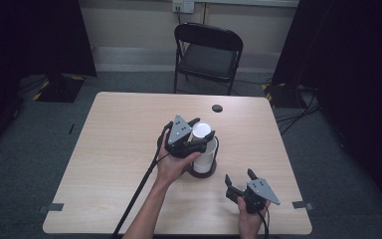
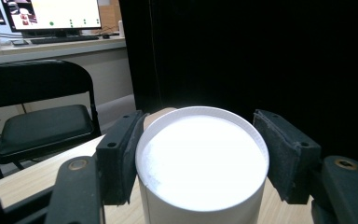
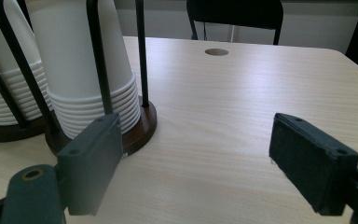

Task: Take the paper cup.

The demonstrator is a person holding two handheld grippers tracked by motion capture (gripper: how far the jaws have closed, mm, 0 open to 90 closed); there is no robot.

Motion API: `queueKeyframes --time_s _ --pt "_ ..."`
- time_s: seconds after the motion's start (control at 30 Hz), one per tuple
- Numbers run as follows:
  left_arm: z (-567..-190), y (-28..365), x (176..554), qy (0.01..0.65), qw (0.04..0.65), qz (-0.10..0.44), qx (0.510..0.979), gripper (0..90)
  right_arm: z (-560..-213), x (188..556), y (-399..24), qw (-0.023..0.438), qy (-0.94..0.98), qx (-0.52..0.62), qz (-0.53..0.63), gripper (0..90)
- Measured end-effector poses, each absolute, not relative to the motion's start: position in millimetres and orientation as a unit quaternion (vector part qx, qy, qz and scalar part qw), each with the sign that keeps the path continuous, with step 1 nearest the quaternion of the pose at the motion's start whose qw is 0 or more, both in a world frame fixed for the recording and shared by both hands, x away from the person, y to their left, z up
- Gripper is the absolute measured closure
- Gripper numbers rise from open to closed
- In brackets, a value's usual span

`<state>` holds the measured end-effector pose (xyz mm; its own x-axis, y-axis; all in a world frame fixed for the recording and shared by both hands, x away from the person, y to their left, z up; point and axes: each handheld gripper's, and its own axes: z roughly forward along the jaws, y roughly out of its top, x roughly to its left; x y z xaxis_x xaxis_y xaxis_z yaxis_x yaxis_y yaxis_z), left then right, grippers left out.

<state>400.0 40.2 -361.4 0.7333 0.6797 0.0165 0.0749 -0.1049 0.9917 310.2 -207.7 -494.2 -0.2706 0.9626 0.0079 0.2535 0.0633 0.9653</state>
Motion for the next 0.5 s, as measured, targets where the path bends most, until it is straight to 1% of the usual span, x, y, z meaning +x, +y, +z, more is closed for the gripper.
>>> queueKeyframes --time_s 0.37,0.5 --pt "-348.7 45.5 392.3 0.259 0.63 0.253 0.687 35.4 -494.2 310.4 -207.5 0.364 0.631 0.483 0.485 16.6" --pt "-346.4 47.5 386.0 0.254 0.634 0.245 0.688 35.4 -494.2 310.9 -207.1 0.364 0.632 0.483 0.484 16.6"
